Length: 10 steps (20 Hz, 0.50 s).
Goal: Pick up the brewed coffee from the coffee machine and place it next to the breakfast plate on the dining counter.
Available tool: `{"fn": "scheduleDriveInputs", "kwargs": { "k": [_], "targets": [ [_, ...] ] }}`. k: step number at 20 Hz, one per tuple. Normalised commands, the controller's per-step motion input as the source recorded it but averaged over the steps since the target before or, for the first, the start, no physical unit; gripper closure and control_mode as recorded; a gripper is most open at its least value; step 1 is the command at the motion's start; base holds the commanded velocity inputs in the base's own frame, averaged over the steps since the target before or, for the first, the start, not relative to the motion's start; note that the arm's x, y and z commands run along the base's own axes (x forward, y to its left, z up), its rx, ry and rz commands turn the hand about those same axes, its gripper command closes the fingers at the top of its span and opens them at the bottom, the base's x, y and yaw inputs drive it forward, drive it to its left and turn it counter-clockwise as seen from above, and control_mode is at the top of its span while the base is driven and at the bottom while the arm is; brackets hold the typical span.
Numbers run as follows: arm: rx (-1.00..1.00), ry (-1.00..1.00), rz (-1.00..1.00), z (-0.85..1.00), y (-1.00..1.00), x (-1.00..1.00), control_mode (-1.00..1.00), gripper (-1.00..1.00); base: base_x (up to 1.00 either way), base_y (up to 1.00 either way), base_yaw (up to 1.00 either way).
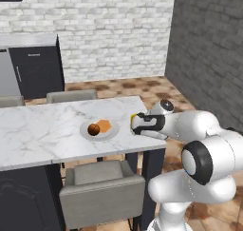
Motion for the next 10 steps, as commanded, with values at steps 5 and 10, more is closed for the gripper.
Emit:
{"fn": "scheduleDriveInputs", "kwargs": {
  "k": [5, 10],
  "targets": [
    [-0.01, 0.07, 0.03, -0.52, 0.15, 0.71, -1.0, 1.0, 0.0, 0.0, 0.0],
    [-0.01, 0.01, 0.03, -0.56, 0.12, 0.57, -1.0, 1.0, 0.0, 0.0, 0.0]
  ]
}}
